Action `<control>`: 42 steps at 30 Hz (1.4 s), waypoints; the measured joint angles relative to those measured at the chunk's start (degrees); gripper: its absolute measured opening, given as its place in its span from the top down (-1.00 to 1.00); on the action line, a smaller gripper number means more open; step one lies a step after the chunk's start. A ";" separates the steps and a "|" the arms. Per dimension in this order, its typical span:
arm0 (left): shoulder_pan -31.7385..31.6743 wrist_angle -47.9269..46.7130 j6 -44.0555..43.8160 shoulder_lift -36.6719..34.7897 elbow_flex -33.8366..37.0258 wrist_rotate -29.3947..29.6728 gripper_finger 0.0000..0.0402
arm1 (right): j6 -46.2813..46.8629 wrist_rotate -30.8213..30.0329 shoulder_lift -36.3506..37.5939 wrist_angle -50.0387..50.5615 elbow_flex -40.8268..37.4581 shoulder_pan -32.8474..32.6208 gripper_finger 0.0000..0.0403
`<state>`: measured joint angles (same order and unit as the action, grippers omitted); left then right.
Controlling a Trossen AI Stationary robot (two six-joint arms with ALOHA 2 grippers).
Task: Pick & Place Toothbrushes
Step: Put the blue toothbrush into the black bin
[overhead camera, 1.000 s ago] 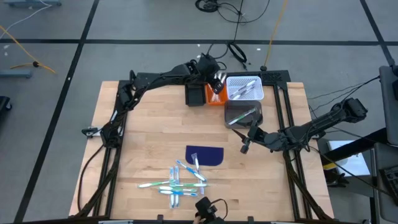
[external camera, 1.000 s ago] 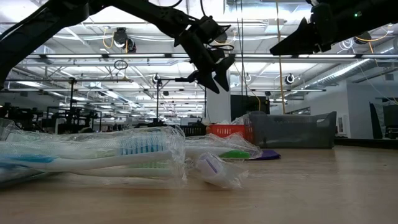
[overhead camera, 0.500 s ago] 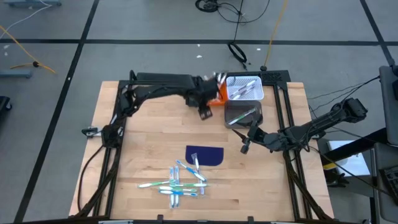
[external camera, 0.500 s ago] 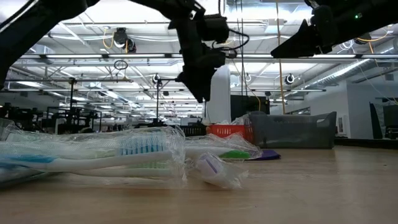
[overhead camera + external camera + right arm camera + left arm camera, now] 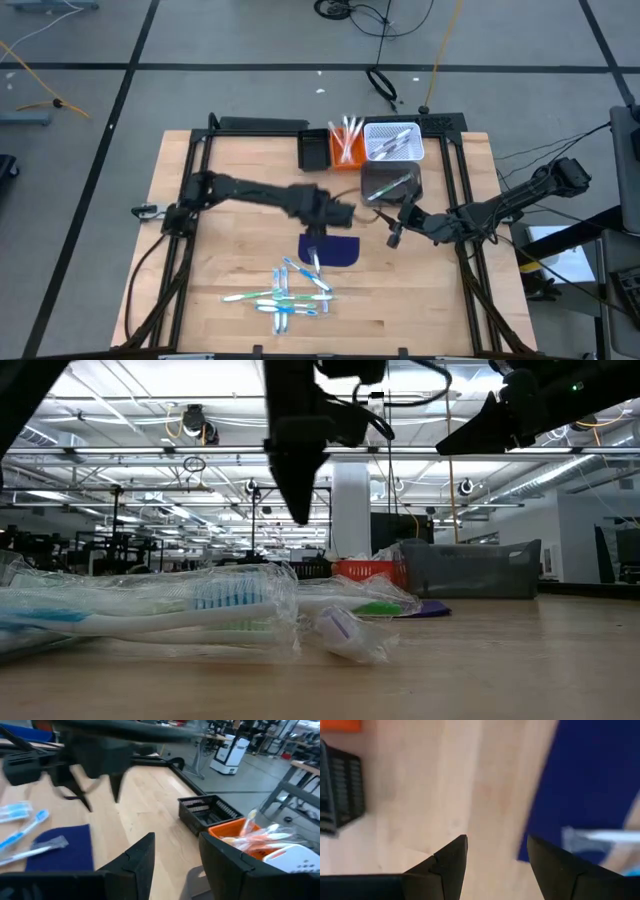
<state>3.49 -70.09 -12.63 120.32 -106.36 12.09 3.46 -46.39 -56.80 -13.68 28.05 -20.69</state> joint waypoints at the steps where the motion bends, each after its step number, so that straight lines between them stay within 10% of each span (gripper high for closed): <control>1: 1.29 1.07 -1.42 -0.95 2.10 0.14 -0.04 | 0.37 0.54 0.00 -0.01 0.00 0.00 0.29; 18: 16.49 24.06 -11.04 -15.38 32.44 0.48 -0.04 | 0.36 1.64 0.00 -0.14 0.02 -0.02 0.29; 42: 17.38 37.56 -9.56 -14.91 39.41 -3.51 -0.04 | 0.40 1.66 0.00 -1.09 0.02 -0.02 0.29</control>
<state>20.88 -32.53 -22.20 105.40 -66.95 8.58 3.86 -44.73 -56.80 -14.76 28.08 -20.71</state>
